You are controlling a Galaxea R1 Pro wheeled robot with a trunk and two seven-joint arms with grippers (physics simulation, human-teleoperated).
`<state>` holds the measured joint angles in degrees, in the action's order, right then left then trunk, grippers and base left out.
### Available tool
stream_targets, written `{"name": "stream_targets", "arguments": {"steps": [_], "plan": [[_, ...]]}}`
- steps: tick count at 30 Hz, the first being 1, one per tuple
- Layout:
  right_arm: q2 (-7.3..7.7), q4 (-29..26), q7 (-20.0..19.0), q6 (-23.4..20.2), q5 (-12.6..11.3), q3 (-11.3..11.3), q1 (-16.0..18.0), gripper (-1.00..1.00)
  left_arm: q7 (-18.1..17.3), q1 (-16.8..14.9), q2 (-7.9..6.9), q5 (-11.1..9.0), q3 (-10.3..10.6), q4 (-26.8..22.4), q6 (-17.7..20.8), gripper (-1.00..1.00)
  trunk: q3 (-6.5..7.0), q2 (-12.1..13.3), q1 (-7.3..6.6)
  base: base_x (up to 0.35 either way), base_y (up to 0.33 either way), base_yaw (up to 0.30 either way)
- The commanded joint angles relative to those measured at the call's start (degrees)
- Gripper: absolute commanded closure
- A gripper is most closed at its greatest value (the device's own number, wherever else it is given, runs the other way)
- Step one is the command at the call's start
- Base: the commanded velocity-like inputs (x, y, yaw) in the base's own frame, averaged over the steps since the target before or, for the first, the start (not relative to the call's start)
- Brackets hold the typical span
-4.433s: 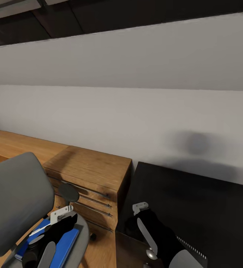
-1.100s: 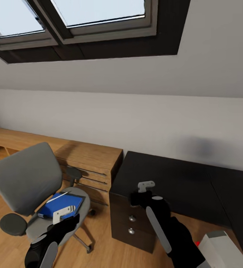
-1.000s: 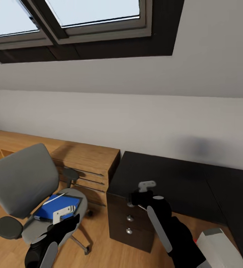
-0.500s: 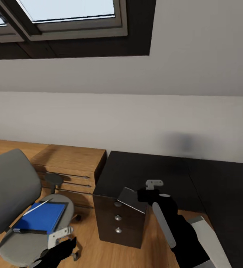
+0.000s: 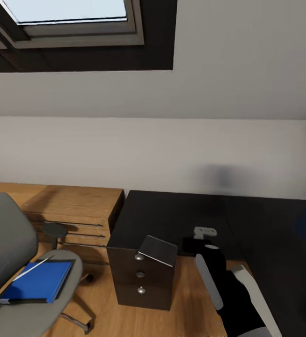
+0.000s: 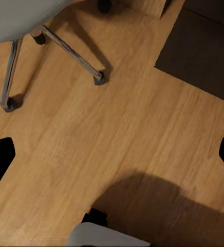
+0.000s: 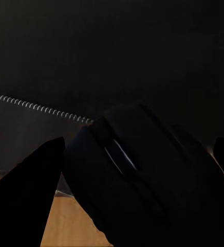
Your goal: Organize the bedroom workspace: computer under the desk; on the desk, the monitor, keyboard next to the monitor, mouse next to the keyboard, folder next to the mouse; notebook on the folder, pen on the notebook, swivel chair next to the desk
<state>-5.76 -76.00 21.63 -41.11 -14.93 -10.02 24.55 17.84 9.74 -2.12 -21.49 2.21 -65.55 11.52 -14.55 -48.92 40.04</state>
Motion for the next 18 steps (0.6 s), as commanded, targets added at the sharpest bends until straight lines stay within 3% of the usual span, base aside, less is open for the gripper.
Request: {"name": "stream_targets", "arguments": {"steps": [1, 3, 5, 7, 11, 15, 18], "plan": [[-0.02, 0.0, 1.0, 0.1, -0.6, 0.2, 0.1, 1.0, 0.5, 0.0, -0.07, -0.5, 0.2, 0.6, -1.5, -1.0, -0.07, -0.1, 0.02, 0.0, 0.0, -0.296], [-0.03, 0.5, 1.4, 0.3, -0.7, 1.9, 0.1, 1.0, 0.5, 0.0, -0.01, -0.5, 0.3, 1.6, -4.1, -1.0, -0.07, -0.1, 0.02, 0.0, 0.0, -0.298], [-0.16, 1.8, 1.8, 0.4, -0.7, 5.4, 0.1, 1.0, 0.4, 0.0, 0.06, -0.5, 1.2, 2.7, -5.3, -1.0, -0.07, -0.1, 0.02, 0.0, 0.0, -0.299], [-0.91, 3.0, 1.9, 0.5, -0.7, 9.9, 0.1, 1.0, 0.5, 0.0, -0.01, -0.5, 3.6, 3.9, -6.1, -1.0, -0.07, -0.1, 0.02, 0.0, 0.0, -0.3], [-1.18, 3.4, 2.0, 1.3, -0.7, 12.1, 0.1, 1.0, 0.5, 0.0, -0.12, -0.5, 4.4, 4.2, -6.3, -1.0, -0.07, -0.1, 0.02, 0.0, 0.0, -0.3], [-1.26, 3.6, 2.1, 2.3, -0.7, 15.9, 0.1, 1.0, 0.5, 0.0, -0.16, -0.5, 4.7, 4.3, -6.3, -1.0, -0.07, -0.1, 0.02, 0.0, 0.0, -0.3], [-1.27, 3.7, 2.2, 2.4, -0.7, 16.8, 0.1, 1.0, 0.5, 0.0, -0.16, -0.5, 4.7, 4.3, -6.4, -1.0, -0.07, -0.1, 0.02, 0.0, 0.0, -0.3]]}}
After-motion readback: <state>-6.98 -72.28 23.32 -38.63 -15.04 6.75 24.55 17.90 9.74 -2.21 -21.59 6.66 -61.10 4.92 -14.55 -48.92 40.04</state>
